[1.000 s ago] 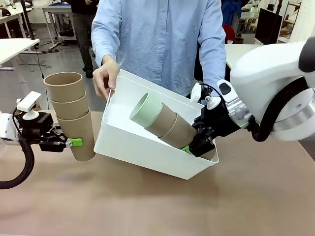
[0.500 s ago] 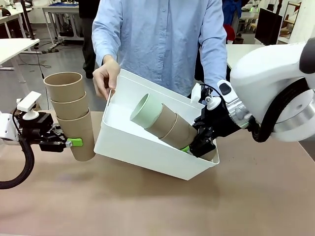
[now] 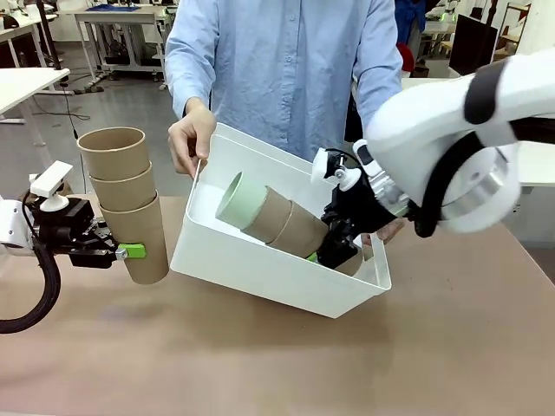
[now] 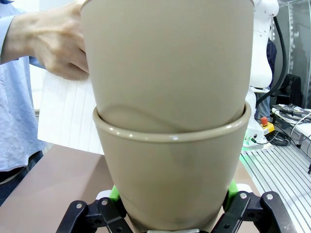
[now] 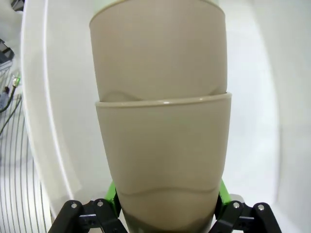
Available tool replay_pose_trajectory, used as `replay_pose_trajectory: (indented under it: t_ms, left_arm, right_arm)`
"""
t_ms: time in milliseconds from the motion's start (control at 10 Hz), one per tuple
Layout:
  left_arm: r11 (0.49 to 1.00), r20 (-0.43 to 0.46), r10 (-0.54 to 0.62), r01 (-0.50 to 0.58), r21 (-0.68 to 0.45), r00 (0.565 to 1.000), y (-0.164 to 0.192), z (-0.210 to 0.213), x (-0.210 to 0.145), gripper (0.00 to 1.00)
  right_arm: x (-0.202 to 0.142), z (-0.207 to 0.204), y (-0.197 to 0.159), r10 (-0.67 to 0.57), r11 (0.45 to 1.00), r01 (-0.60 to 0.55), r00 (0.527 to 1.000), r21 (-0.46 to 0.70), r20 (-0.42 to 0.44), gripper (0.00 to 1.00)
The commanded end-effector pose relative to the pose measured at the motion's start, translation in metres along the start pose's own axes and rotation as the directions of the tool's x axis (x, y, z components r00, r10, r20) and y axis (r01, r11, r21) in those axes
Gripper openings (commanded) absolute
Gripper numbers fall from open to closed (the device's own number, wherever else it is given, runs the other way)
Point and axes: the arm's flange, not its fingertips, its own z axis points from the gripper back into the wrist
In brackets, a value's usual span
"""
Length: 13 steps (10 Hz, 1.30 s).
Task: Stack the cups and store them in the basket.
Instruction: Place the stack of Reusable plastic cups into the Pantry Basket.
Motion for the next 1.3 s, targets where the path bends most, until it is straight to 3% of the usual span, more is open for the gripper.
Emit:
replay_pose_trajectory:
  t_ms: [0, 700, 800, 1200]
  left_arm:
    - [1.0, 0.002, -0.012, 0.012, -0.005, 1.0, -0.001, 0.0, 0.005, 0.85]
    - [1.0, 0.002, -0.012, 0.012, -0.005, 1.0, -0.001, 0.0, 0.005, 0.85]
    - [1.0, 0.002, -0.012, 0.012, -0.005, 1.0, -0.001, 0.0, 0.005, 0.85]
    - [1.0, 0.002, -0.012, 0.012, -0.005, 1.0, -0.001, 0.0, 0.005, 0.85]
  right_arm:
    - [0.017, -0.019, -0.001, 0.0, 1.0, 0.0, 1.0, 0.004, -0.025, 0.86]
    - [0.011, -0.052, 0.012, 0.026, 0.999, -0.029, 0.997, -0.044, -0.069, 0.86]
    - [0.01, -0.05, 0.012, 0.02, 0.998, -0.024, 0.997, -0.051, -0.075, 1.0]
    - [0.001, -0.002, 0.02, 0.004, 0.999, -0.006, 0.999, -0.052, -0.037, 1.0]
